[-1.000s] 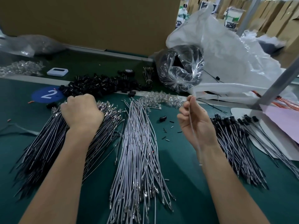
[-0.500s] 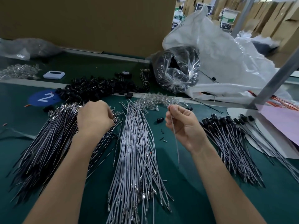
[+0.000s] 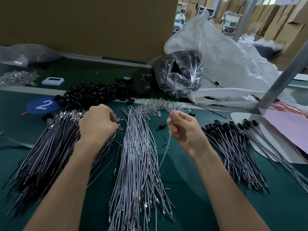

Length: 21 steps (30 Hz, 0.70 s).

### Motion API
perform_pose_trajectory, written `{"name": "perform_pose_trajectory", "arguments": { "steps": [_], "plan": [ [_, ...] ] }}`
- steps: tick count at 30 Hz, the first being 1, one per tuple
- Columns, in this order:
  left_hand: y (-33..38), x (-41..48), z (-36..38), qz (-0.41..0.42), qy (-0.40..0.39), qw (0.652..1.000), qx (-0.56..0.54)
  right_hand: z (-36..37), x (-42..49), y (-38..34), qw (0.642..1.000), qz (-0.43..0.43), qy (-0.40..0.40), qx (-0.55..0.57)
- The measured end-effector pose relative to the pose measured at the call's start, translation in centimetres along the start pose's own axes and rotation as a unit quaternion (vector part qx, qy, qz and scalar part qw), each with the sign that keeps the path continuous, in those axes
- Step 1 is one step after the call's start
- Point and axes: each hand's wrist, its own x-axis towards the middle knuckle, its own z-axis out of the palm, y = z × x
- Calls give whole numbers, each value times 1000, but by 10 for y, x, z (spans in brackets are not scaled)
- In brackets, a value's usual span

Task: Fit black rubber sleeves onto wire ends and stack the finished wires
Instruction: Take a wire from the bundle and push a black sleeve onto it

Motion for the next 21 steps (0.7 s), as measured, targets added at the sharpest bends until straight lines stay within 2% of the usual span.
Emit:
{"name": "perform_pose_trajectory", "arguments": {
  "steps": [3,6,10,13,16,18,21],
  "plan": [
    [-1,0,1,6,4,1000,-21,0,1,0,1000,3,3,0],
    [1,0,0,42,70,991,-105,0,1,0,1000,8,7,6],
    [21,-7,-17,129,139,945,-268,2,0,0,999,17,22,19],
    [43,-21,-26,219,82,867,-439,3,-1,-1,998,32,27,41],
    [62,-34,-20,253,-7,781,-571,3,0,-1,997,27,33,62],
    [69,-40,-7,230,-30,774,-589,2,1,0,996,6,34,84],
    [72,-46,15,200,-46,796,-569,0,2,0,992,-27,38,114]
  ]
}}
